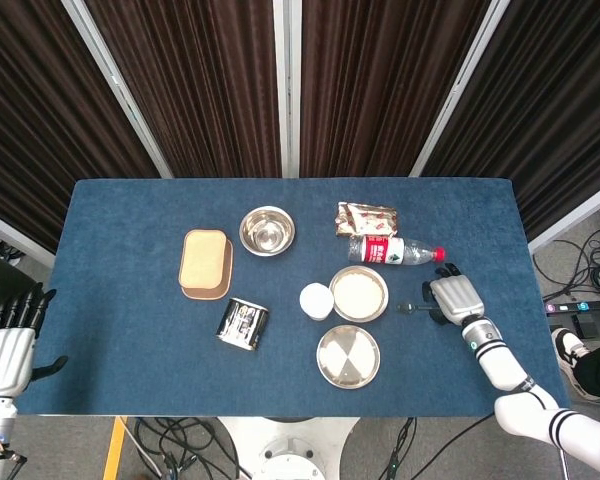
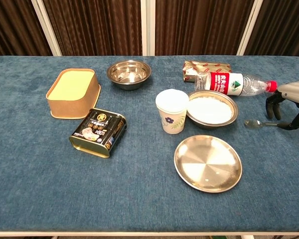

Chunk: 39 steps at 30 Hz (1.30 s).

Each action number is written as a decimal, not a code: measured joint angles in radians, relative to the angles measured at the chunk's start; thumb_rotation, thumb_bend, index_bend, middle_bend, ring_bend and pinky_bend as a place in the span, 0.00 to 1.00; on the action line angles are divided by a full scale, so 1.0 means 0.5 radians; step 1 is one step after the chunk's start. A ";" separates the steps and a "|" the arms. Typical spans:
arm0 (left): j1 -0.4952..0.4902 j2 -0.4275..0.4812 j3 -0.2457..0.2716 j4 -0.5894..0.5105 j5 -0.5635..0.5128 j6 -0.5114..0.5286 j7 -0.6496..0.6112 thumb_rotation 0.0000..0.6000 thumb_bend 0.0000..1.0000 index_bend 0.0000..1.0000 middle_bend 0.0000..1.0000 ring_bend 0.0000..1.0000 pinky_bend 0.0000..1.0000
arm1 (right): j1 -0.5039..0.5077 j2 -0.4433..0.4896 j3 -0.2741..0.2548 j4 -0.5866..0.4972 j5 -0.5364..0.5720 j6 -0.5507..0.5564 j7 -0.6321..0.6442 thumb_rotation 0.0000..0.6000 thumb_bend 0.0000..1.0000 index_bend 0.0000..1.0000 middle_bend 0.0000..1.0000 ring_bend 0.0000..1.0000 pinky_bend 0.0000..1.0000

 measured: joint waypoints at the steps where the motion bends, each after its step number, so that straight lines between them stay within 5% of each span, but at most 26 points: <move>1: 0.000 -0.001 0.000 0.001 0.000 0.001 -0.002 1.00 0.03 0.11 0.07 0.03 0.06 | 0.001 -0.003 -0.003 0.008 -0.001 -0.002 0.004 1.00 0.25 0.48 0.50 0.15 0.08; 39: 0.021 -0.041 0.006 0.074 -0.008 0.012 -0.072 1.00 0.03 0.11 0.04 0.03 0.06 | 0.042 -0.012 -0.028 0.006 0.000 0.000 -0.067 1.00 0.32 0.59 0.57 0.21 0.09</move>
